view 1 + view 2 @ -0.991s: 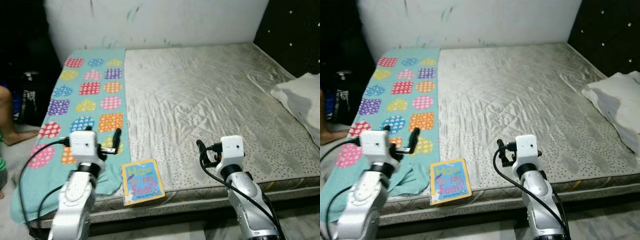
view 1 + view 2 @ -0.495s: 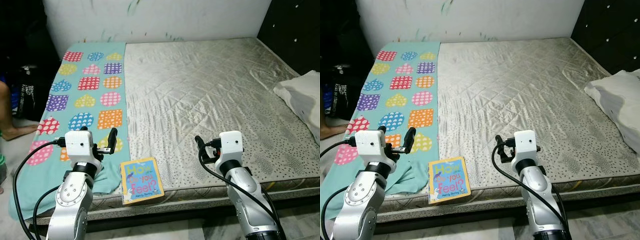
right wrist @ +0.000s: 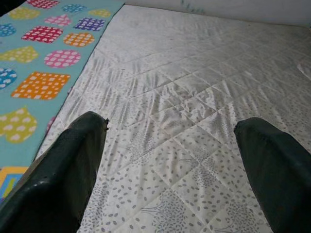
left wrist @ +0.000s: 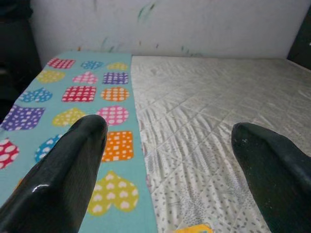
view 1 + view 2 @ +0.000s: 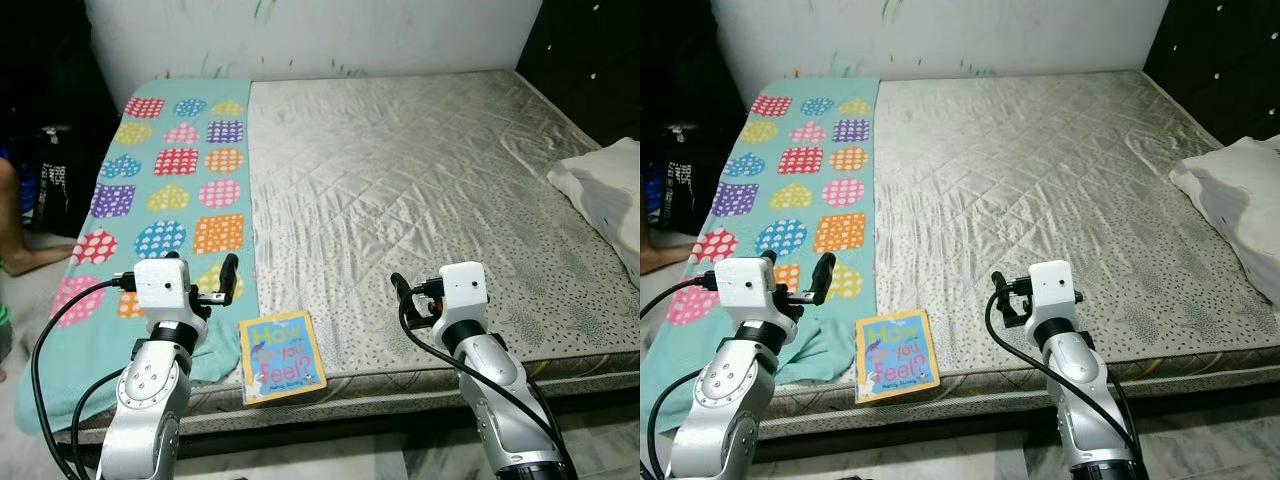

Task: Clean up the room

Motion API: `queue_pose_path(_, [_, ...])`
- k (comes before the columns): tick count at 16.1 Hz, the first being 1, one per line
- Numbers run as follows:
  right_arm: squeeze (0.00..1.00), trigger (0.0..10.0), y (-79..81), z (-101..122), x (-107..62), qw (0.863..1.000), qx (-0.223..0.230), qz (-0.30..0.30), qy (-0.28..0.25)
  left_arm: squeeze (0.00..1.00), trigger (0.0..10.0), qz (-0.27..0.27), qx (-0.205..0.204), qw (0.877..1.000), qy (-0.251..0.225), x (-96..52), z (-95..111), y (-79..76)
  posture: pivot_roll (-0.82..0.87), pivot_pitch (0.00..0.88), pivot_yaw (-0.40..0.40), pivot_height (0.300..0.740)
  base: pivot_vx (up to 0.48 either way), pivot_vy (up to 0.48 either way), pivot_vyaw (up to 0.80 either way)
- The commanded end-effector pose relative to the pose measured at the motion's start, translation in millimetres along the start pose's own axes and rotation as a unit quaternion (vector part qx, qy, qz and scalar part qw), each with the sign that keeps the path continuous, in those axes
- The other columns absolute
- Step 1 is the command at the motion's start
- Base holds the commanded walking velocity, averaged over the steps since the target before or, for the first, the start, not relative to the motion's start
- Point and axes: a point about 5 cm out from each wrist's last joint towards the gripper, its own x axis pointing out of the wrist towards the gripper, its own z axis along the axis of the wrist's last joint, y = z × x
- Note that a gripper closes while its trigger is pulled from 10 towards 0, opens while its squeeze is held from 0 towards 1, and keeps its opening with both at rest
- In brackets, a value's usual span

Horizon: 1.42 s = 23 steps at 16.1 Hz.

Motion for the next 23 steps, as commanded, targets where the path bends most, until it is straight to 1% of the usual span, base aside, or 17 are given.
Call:
queue_pose_path(1, [0.00, 10.0, 0.8, 3.8, 0.2, 1.000, -0.007, 0.006, -0.003, 0.00, 10.0, 0.006, 0.003, 1.000, -0.001, -0.1, 2.1, 1.6, 0.00, 0.111, 0.002, 0.692, 0.000, 0.000, 0.00])
queue_pose_path(9, [0.00, 10.0, -0.8, 4.2, 2.0, 1.000, -0.016, 0.015, -0.003, 0.00, 10.0, -0.003, -0.003, 1.000, -0.007, 0.2, 2.8, -3.0, -0.01, 0.104, -0.008, 0.692, 0.000, 0.000, 0.00])
queue_pose_path(23, [0.00, 10.0, 0.1, 3.1, 2.4, 1.000, -0.021, 0.021, 0.000, 0.00, 10.0, -0.007, -0.010, 1.000, -0.007, -0.9, 2.4, -4.8, -0.01, 0.113, -0.013, 0.692, 0.000, 0.000, 0.00])
